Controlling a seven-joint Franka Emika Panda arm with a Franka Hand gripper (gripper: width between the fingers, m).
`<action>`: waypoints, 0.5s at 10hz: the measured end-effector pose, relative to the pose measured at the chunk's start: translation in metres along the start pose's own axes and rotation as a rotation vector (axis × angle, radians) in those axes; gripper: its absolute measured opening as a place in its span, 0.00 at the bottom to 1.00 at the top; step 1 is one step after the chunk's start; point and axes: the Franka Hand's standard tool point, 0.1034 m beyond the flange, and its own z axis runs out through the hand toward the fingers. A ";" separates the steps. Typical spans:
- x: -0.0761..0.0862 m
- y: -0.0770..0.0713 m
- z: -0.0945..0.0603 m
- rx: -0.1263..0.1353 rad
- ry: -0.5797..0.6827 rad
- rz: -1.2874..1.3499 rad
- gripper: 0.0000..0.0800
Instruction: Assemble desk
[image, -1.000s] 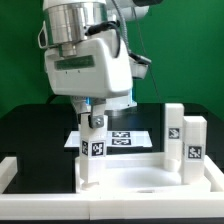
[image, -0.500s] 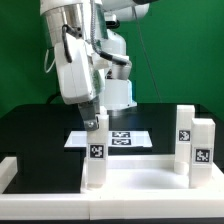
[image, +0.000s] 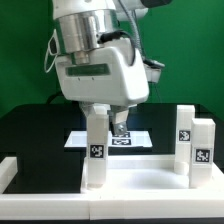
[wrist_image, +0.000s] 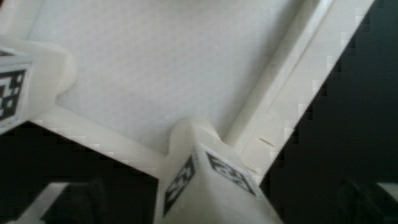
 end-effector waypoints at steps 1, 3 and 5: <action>0.000 0.001 0.000 -0.001 0.000 -0.066 0.81; 0.000 0.001 0.001 -0.002 0.000 -0.205 0.81; -0.002 -0.002 0.004 -0.068 0.005 -0.627 0.81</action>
Offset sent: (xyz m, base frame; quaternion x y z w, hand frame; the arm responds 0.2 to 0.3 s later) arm 0.0125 0.0013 0.0027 -0.0961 0.0192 -0.5200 0.8485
